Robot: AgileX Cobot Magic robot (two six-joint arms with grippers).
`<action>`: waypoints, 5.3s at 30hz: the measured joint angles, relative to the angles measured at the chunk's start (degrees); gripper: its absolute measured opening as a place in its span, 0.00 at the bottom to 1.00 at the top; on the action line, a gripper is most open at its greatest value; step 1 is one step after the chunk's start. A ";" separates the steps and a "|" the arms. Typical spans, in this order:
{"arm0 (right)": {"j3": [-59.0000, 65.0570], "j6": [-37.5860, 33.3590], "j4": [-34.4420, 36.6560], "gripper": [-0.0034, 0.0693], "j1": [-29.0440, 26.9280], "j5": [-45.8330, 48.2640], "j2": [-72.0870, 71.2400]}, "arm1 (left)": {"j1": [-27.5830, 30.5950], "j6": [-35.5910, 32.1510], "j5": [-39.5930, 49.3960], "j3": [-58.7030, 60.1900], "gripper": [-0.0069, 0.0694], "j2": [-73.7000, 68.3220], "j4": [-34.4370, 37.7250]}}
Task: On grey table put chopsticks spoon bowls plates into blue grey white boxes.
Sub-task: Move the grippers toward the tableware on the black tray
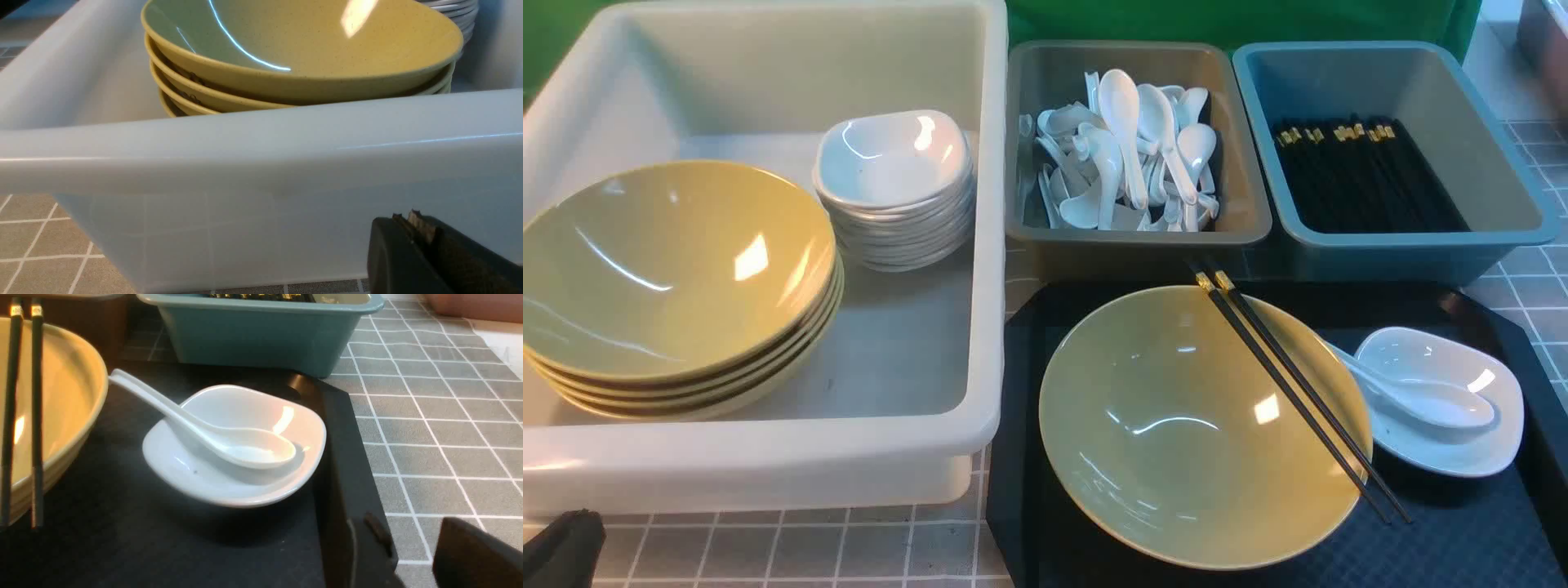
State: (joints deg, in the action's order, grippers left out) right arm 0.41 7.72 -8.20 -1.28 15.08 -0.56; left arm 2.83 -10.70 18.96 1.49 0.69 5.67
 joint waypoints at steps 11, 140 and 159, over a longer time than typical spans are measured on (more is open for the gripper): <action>0.00 0.00 0.00 0.37 0.00 0.00 0.00 | 0.00 0.00 0.00 0.00 0.08 0.00 0.00; -82.02 -17.28 6.02 0.34 33.89 51.68 90.22 | -30.91 -7.19 43.17 -62.52 0.08 -61.90 -3.66; -82.97 -7.11 -1.52 0.80 33.89 47.49 103.04 | -30.91 -7.77 40.43 -55.37 0.08 -61.44 -2.16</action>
State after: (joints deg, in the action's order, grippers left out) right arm -82.56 0.60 -9.72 32.61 62.57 102.48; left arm -28.08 -18.46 59.39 -53.88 -60.75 3.51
